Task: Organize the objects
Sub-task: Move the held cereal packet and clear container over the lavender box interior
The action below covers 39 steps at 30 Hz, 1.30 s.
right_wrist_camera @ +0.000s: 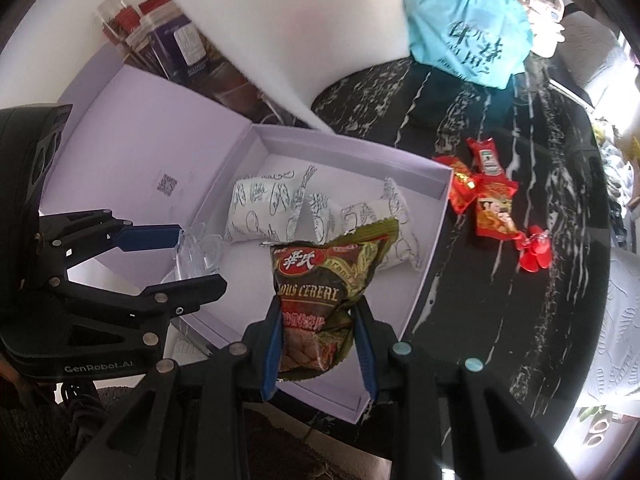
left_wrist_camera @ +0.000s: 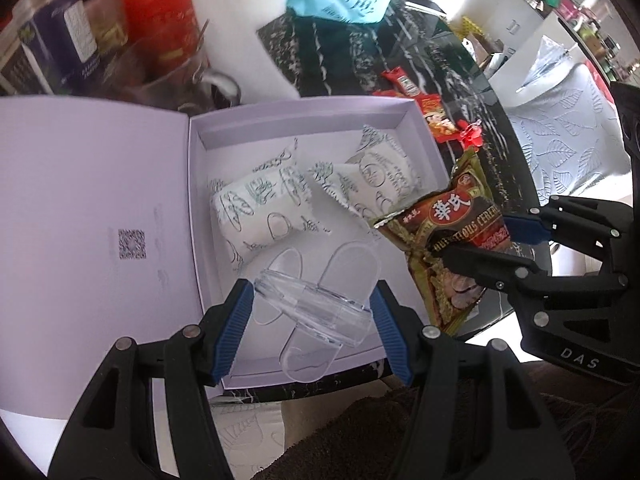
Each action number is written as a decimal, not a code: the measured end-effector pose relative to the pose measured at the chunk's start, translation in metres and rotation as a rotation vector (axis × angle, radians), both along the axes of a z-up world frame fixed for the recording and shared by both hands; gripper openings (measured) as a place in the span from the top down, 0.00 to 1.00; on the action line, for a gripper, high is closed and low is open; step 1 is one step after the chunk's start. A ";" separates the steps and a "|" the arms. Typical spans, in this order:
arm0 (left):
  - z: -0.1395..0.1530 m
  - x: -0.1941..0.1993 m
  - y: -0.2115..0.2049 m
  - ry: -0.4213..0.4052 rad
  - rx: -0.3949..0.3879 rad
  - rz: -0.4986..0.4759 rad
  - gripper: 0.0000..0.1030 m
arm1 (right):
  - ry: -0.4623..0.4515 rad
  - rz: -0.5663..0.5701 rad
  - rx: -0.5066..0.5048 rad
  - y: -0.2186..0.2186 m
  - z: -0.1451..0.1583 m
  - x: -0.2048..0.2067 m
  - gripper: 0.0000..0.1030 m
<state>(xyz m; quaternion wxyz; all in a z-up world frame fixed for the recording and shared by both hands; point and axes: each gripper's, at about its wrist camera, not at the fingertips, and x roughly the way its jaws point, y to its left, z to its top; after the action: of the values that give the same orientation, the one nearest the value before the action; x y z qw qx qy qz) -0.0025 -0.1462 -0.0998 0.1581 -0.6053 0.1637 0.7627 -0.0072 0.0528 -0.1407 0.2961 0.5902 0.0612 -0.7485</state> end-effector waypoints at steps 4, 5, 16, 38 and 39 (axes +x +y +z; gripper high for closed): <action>-0.013 -0.003 -0.002 -0.033 -0.001 0.018 0.42 | -0.030 0.031 0.014 -0.002 -0.010 -0.004 0.68; -0.017 -0.004 -0.003 -0.043 -0.001 0.022 0.42 | -0.037 0.037 0.016 -0.002 -0.012 -0.005 0.68; -0.049 -0.015 -0.005 -0.118 -0.026 0.050 0.42 | -0.103 0.101 0.038 -0.010 -0.037 -0.014 0.68; -0.074 -0.051 -0.001 -0.180 -0.059 0.045 0.42 | -0.170 0.124 0.042 -0.021 -0.055 -0.048 0.67; -0.075 -0.051 0.000 -0.181 -0.060 0.044 0.42 | -0.175 0.126 0.042 -0.021 -0.056 -0.049 0.67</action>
<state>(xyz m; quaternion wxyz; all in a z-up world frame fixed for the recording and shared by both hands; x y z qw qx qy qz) -0.0535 -0.1467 -0.1743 0.1375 -0.6796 0.1582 0.7030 -0.0561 0.0314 -0.1963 0.3341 0.6543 0.0879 -0.6727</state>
